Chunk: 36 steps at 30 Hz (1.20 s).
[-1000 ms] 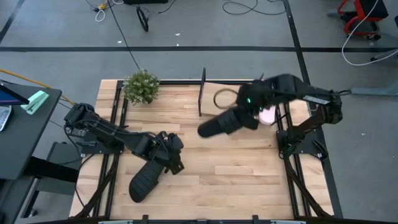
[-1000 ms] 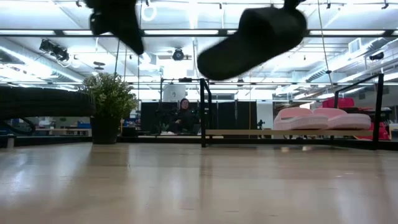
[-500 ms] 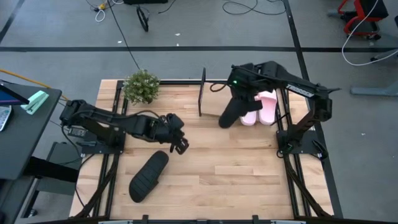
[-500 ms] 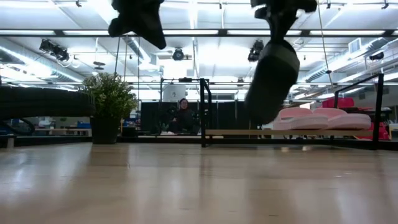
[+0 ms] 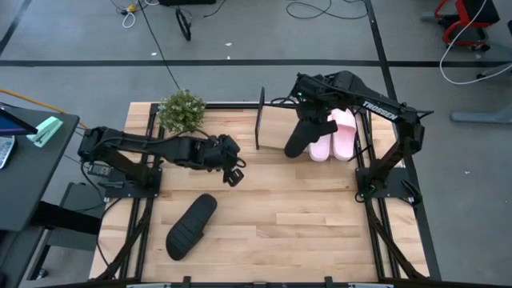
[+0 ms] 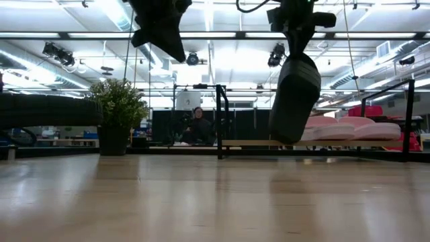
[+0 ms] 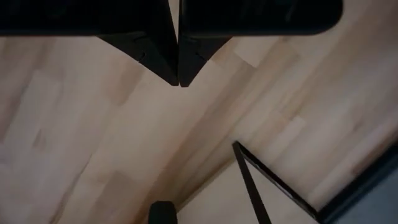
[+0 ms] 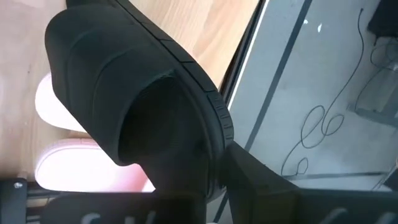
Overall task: Pick and place slides into the shelf
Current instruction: Put the right black slide on the shelf
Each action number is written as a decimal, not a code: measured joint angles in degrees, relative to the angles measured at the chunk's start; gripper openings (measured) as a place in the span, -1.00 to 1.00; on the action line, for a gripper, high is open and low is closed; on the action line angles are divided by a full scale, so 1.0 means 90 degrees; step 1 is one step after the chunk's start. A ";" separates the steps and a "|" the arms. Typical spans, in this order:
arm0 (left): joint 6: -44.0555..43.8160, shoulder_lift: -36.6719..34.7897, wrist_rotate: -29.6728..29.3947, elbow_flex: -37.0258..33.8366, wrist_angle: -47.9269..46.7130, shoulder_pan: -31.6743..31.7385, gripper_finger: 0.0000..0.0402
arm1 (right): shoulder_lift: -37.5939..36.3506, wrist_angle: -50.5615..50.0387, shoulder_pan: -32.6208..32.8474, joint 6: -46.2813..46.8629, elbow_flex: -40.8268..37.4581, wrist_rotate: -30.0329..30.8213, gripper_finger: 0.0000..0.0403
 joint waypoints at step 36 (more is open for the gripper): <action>0.2900 0.0005 0.2155 0.0002 0.0506 0.2565 -0.92 | 0.0000 0.0102 -0.0228 -0.0814 0.0000 -0.0334 -0.84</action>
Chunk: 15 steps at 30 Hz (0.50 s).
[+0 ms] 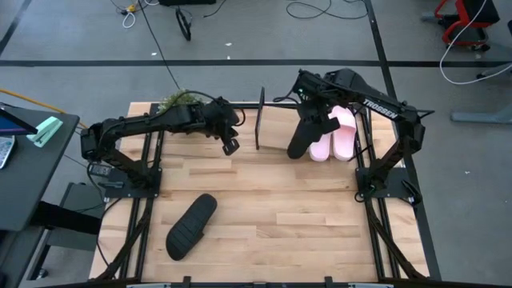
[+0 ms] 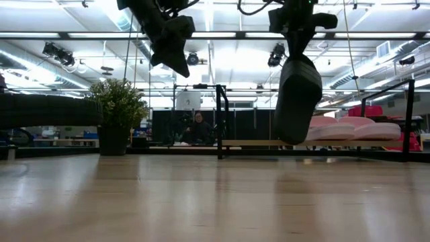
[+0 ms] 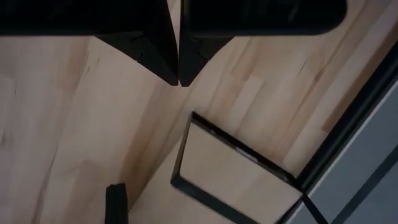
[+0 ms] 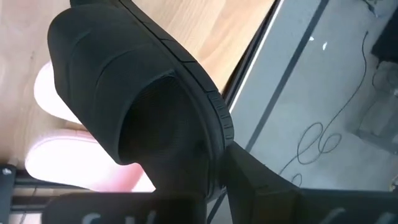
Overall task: Pick and place slides into the shelf
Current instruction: Put the right black slide on the shelf
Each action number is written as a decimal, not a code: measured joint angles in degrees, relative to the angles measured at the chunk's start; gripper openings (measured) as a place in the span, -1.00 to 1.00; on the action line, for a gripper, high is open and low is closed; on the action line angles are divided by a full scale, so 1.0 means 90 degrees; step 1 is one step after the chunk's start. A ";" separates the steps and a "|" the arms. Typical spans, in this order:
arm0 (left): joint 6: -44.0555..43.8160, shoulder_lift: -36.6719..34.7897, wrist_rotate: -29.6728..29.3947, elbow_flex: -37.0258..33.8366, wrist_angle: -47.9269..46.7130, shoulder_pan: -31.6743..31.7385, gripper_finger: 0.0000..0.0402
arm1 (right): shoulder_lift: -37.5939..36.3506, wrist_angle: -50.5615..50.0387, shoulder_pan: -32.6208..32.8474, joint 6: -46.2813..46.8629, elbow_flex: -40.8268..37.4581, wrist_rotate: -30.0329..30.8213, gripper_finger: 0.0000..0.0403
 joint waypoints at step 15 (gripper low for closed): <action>-0.0086 0.0002 0.0000 0.0002 0.0297 -0.0005 -0.89 | 0.0799 0.0317 -0.0232 -0.0600 0.0000 -0.0219 -0.84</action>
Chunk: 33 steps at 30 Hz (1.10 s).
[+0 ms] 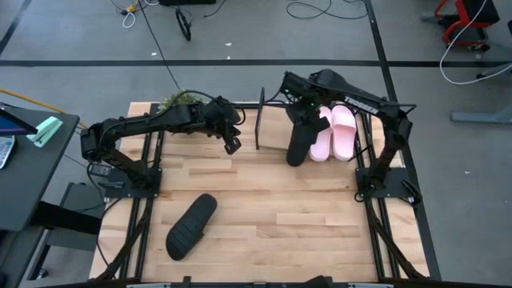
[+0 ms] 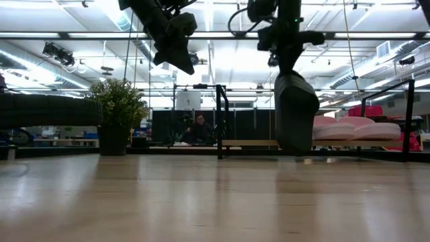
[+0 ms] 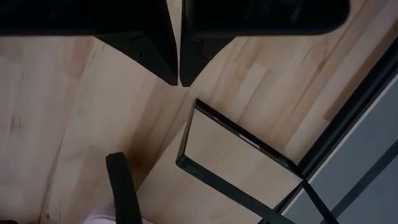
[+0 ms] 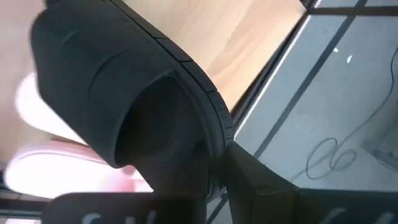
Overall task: Pick and place slides into the shelf
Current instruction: Put the right black slide on the shelf
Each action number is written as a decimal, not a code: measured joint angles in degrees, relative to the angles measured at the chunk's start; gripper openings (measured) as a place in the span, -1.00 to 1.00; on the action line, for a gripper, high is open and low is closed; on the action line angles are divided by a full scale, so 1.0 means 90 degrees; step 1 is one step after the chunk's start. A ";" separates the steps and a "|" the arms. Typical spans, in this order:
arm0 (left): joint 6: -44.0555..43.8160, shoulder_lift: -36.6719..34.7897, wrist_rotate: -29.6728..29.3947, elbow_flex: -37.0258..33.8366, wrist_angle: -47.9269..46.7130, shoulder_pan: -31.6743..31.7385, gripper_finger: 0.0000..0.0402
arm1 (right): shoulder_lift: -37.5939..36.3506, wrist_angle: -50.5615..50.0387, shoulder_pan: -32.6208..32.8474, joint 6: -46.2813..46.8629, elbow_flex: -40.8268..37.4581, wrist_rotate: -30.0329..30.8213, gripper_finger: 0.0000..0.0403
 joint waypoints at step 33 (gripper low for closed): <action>0.0170 0.0000 -0.0002 0.0000 -0.0009 0.0100 -0.96 | 0.0539 0.0715 -0.0640 -0.0675 0.0668 -0.0204 -0.84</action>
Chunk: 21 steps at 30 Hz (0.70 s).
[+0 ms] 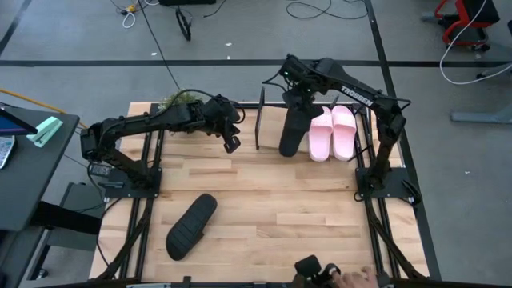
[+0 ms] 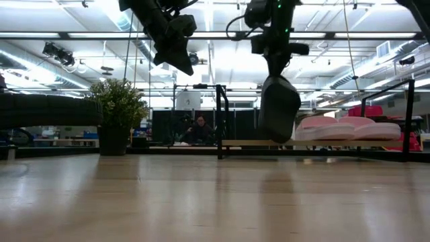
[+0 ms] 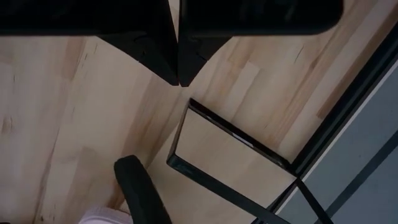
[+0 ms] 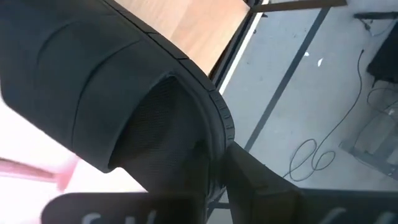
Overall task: Pick and place slides into the shelf
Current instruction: Put the right black slide on the shelf
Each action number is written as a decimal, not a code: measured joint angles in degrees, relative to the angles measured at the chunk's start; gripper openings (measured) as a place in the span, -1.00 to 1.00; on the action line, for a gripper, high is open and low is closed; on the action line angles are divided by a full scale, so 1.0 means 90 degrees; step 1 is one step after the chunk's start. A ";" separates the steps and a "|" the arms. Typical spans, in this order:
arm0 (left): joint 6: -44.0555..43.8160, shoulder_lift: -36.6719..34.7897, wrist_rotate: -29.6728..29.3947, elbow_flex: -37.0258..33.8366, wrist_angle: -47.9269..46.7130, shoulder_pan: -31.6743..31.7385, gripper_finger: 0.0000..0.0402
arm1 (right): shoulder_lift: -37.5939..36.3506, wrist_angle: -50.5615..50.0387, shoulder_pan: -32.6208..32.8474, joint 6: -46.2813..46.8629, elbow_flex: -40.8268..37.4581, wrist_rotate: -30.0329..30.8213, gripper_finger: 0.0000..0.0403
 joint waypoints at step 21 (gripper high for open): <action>-0.0051 0.0000 0.0000 0.0000 0.0001 0.0000 -0.93 | 0.1133 0.0756 -0.0638 -0.0661 -0.0007 -0.0421 -0.83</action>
